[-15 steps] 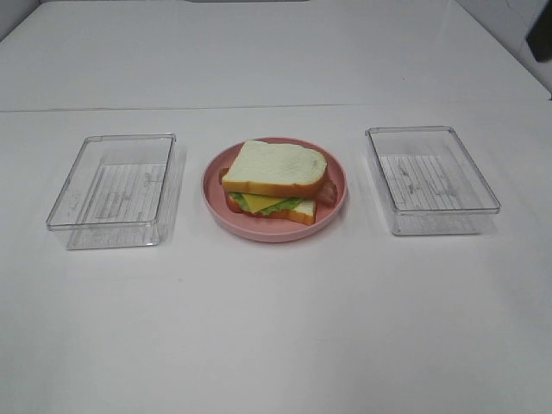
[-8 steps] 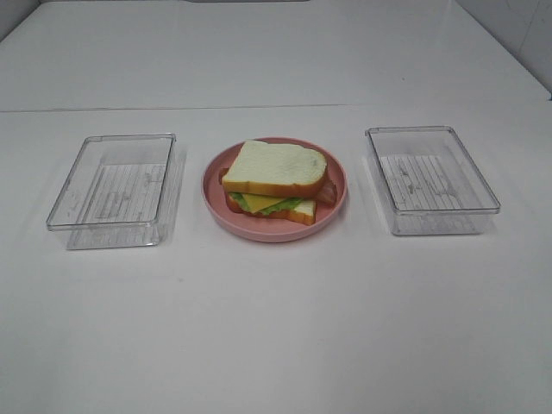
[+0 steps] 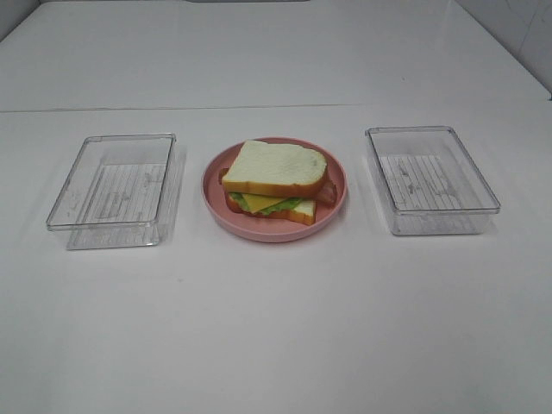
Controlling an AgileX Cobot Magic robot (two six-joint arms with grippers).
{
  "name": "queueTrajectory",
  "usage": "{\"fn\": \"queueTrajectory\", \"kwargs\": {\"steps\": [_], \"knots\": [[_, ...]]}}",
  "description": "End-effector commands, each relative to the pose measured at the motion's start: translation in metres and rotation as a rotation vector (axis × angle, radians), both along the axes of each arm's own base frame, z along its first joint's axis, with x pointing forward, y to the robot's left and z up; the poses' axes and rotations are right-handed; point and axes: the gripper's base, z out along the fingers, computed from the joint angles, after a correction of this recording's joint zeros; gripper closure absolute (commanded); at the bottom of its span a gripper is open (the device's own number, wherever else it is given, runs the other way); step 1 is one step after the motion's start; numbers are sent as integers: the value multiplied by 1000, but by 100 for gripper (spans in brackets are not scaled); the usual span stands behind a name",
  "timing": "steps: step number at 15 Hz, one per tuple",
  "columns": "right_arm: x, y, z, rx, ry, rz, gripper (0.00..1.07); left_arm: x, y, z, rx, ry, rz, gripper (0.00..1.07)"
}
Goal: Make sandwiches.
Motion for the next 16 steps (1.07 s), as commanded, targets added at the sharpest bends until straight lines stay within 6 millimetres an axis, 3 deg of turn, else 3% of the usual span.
{"fn": "queueTrajectory", "kwargs": {"steps": [1, 11, 16], "knots": [[-1, -1, 0, -9, -35, 5, 37, -2, 0, 0, -13, -25, -3, 30], [-1, 0, 0, 3, -29, 6, 37, -3, 0, 0, -14, -28, 0, 30], [2, 1, 0, 8, -28, -220, 37, -3, -1, 0, -11, -31, 198, 30]]}}
